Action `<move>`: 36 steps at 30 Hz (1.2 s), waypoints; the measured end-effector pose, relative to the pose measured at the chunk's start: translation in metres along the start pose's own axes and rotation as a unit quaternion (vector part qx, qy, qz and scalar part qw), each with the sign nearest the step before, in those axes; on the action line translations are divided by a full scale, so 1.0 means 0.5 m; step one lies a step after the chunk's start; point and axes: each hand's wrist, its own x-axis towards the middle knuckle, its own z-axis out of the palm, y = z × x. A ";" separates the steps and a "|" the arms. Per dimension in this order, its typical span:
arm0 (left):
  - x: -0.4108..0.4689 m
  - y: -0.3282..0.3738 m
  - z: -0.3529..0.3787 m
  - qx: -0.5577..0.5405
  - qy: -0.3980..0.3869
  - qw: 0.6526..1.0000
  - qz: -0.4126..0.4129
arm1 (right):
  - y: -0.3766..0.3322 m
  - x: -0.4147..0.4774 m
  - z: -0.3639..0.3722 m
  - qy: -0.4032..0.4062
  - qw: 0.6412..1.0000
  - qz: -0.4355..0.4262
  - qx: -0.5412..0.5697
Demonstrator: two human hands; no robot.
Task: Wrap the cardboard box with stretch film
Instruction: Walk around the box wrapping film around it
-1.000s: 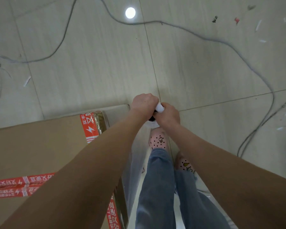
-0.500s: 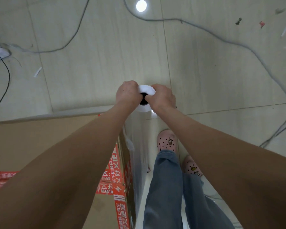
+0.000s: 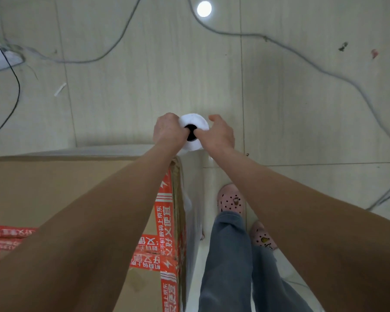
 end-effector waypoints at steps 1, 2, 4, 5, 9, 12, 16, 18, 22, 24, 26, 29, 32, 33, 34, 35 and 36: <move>0.002 -0.006 -0.004 -0.020 -0.001 1.000 -0.012 | -0.003 0.001 0.006 -0.025 0.999 0.022 0.011; 0.004 -0.011 -0.008 -0.038 -0.001 0.999 -0.024 | -0.007 0.003 0.013 -0.049 0.998 0.038 0.018; 0.009 -0.023 -0.014 -0.062 0.001 0.997 -0.041 | -0.017 0.005 0.034 -0.074 0.996 0.047 0.031; 0.012 -0.029 -0.017 -0.068 0.003 0.997 -0.046 | -0.022 0.006 0.044 -0.073 0.996 0.044 0.033; 0.022 -0.053 -0.025 -0.078 0.009 0.996 -0.051 | -0.042 0.014 0.067 -0.063 0.998 0.019 0.013; 0.025 -0.067 -0.039 -0.085 0.013 0.995 -0.041 | -0.063 0.022 0.076 -0.060 0.998 0.013 -0.018; 0.030 -0.084 -0.058 -0.065 0.022 0.997 -0.033 | -0.087 0.029 0.089 -0.061 0.998 0.015 -0.029; 0.036 -0.088 -0.064 -0.047 0.024 0.998 -0.024 | -0.096 0.032 0.094 -0.066 0.997 0.010 -0.038; 0.046 -0.080 -0.066 0.017 0.010 1.000 0.006 | -0.113 0.043 0.097 -0.075 0.993 -0.013 -0.086; 0.051 -0.071 -0.068 0.028 0.007 0.999 0.017 | -0.119 0.050 0.093 -0.083 0.991 -0.020 -0.100; 0.056 -0.061 -0.073 0.060 0.003 0.998 0.029 | -0.125 0.057 0.086 -0.098 0.988 -0.027 -0.113; 0.067 -0.039 -0.088 0.122 -0.010 0.991 0.061 | -0.141 0.072 0.063 -0.122 0.984 -0.044 -0.125; 0.074 -0.008 -0.100 0.121 -0.020 0.991 0.042 | -0.147 0.085 0.040 -0.119 0.986 -0.027 -0.112; 0.075 0.002 -0.102 0.118 -0.019 0.992 0.031 | -0.146 0.087 0.037 -0.122 0.987 -0.006 -0.107; 0.077 0.011 -0.103 0.111 -0.016 0.994 0.019 | -0.145 0.091 0.036 -0.130 0.986 0.019 -0.098; 0.081 0.016 -0.103 0.100 -0.013 0.995 0.006 | -0.145 0.093 0.034 -0.139 0.986 0.039 -0.086; 0.086 0.019 -0.103 0.088 -0.009 0.996 -0.006 | -0.147 0.096 0.033 -0.144 0.985 0.050 -0.075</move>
